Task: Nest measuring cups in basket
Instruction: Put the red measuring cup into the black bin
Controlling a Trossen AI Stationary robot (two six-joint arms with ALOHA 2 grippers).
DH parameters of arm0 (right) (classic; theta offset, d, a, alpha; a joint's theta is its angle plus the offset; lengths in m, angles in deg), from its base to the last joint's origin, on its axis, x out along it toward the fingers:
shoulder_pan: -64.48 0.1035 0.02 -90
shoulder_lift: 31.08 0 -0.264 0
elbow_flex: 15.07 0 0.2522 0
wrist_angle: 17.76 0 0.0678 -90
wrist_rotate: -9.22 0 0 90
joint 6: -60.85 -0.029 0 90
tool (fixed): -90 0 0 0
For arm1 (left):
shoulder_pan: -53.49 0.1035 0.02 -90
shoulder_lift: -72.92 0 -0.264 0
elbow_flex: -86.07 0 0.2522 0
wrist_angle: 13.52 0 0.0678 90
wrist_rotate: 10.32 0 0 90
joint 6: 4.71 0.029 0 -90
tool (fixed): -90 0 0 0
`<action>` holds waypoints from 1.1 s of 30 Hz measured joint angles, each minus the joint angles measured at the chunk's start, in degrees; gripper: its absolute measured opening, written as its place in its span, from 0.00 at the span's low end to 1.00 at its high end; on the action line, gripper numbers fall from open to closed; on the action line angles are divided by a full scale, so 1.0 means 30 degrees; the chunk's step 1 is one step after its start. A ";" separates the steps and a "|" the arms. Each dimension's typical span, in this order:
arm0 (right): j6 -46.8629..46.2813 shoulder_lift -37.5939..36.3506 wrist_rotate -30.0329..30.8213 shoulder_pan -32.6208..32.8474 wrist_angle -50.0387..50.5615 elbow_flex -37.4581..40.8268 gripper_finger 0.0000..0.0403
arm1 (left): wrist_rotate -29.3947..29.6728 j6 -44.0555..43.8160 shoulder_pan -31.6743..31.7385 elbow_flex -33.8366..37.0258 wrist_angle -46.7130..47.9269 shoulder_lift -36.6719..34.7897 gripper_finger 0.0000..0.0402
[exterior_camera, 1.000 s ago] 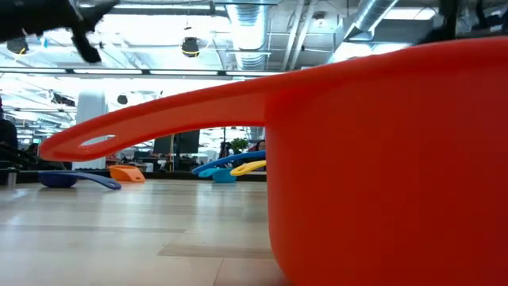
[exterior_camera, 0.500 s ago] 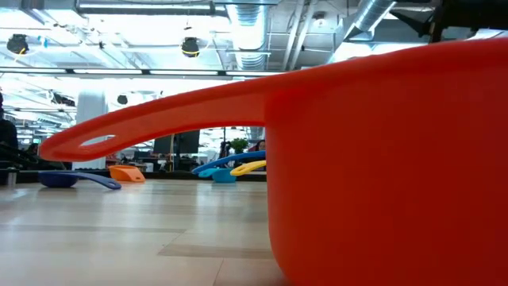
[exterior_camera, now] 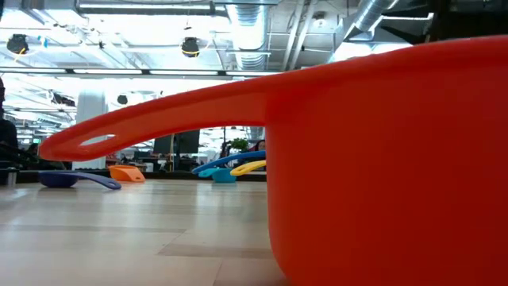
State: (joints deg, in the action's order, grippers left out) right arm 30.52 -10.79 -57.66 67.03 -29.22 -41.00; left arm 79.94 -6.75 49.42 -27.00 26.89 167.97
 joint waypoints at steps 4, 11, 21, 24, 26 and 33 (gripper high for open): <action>-0.0517 0.0000 -0.1697 0.0029 0.1283 0.0000 0.29 | -0.2441 -0.0371 -0.0376 -0.0683 0.0865 0.1681 0.14; 0.0066 -0.0008 -0.2202 0.0569 0.3149 -0.0007 0.29 | -0.2740 0.0771 -0.1338 -0.0686 0.4158 0.3321 0.14; -0.1240 0.0007 -0.2195 0.1656 0.5124 -0.0022 0.29 | -0.3171 0.0904 -0.2894 -0.0686 0.3514 0.5891 0.14; -0.1238 0.0002 -0.2191 0.1786 0.5541 -0.0029 0.29 | -0.2244 -0.0213 -0.3238 -0.0686 0.2773 0.6358 0.14; -0.1245 0.0000 -0.2189 0.1798 0.5944 -0.0029 0.29 | -0.1978 -0.0442 -0.3478 -0.0686 0.1849 0.6703 0.14; -0.1248 0.0000 -0.2202 0.1792 0.7588 -0.0029 0.29 | -0.2961 -0.0592 -0.4483 -0.0701 -0.0588 0.8063 0.14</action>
State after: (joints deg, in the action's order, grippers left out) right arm 26.77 -10.79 -64.26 72.40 -6.45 -41.08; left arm 71.06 -8.53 35.97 -29.10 25.13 192.16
